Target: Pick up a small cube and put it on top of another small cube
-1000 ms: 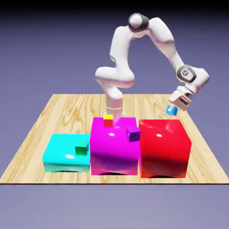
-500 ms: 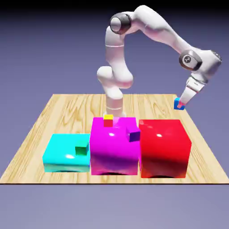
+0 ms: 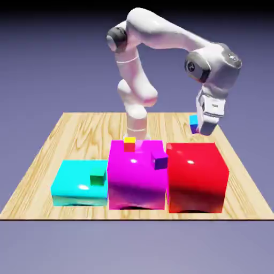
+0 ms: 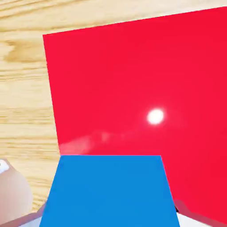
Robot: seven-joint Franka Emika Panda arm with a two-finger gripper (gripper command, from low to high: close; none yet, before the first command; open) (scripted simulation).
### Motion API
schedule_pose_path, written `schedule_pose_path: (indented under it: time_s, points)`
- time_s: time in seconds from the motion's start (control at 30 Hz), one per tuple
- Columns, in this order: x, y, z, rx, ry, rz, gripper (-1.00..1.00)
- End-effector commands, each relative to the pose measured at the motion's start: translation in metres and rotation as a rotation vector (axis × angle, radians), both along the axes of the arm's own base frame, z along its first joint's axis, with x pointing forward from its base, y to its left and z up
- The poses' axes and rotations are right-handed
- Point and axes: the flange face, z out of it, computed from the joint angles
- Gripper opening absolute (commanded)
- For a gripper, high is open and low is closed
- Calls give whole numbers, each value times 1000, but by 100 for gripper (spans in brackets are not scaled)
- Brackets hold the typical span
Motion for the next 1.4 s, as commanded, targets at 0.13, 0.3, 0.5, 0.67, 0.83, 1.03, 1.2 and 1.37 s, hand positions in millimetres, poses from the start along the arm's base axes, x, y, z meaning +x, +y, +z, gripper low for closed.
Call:
schedule_pose_path:
  time_s: [0.13, 0.3, 0.5, 0.67, 0.83, 1.03, 1.2, 1.37]
  points:
    - [38, -71, 0, 139, 73, 87, -100]
    - [67, -147, -8, 288, 129, 169, -100]
    - [87, -244, -31, 477, 171, 263, -100]
    - [75, -344, -82, 764, 147, 237, -100]
    - [39, -440, -140, 1069, 16, 172, -100]
    - [6, -469, -191, 1219, -96, 130, -100]
    - [-5, -445, -216, 1220, -97, 131, 100]
    - [12, -485, -171, 1219, -97, 131, 100]
